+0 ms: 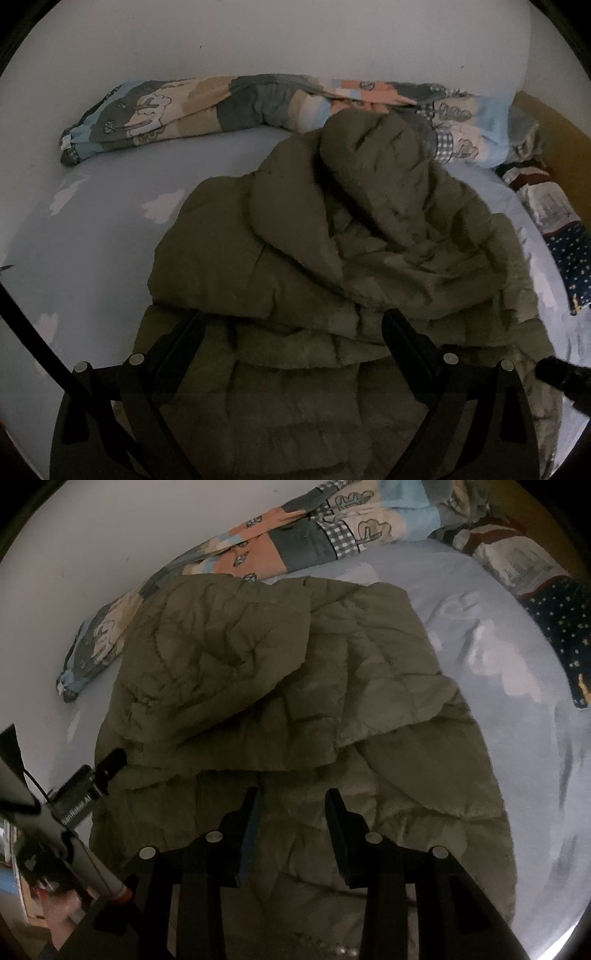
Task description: Fold large clothes
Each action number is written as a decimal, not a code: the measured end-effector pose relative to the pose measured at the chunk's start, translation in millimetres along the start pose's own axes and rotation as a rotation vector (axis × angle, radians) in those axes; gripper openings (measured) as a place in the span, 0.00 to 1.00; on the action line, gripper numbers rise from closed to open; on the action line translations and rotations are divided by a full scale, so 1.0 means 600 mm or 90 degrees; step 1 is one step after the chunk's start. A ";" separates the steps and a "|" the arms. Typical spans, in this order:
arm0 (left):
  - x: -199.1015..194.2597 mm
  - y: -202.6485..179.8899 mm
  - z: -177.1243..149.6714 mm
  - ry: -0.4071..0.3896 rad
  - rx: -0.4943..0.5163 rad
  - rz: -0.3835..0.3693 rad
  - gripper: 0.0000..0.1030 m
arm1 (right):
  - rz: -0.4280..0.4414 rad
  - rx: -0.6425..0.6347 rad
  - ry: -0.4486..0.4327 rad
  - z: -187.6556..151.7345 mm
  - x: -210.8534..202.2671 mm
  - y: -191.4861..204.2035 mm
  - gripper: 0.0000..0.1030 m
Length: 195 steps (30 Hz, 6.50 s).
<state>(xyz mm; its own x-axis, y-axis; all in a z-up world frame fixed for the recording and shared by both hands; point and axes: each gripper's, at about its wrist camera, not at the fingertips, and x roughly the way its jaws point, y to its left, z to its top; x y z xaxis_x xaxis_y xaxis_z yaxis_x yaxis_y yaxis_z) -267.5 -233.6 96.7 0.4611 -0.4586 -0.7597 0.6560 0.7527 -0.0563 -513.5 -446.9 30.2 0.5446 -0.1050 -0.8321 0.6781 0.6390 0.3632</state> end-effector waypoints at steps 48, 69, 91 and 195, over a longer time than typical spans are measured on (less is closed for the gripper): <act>-0.253 0.238 -0.319 0.086 -0.081 0.038 0.93 | -0.053 0.124 -0.111 -0.363 -0.215 -0.195 0.56; -0.250 0.256 -0.342 0.070 -0.136 -0.024 0.93 | -0.040 0.145 -0.121 -0.386 -0.230 -0.206 0.61; -0.210 0.297 -0.361 0.116 -0.178 -0.038 0.93 | 0.081 0.302 -0.159 -0.357 -0.238 -0.323 0.68; -0.179 0.171 -0.396 0.049 0.053 0.072 0.64 | 0.091 0.296 -0.044 -0.371 -0.106 -0.297 0.36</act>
<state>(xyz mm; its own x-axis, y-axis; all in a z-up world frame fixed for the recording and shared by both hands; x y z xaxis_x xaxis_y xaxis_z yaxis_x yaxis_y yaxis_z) -391.7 5.0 18.7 0.4891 -0.3334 -0.8060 0.6513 0.7543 0.0832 -779.2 -384.4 -74.8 0.6695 -0.1018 -0.7358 0.7338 0.2442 0.6339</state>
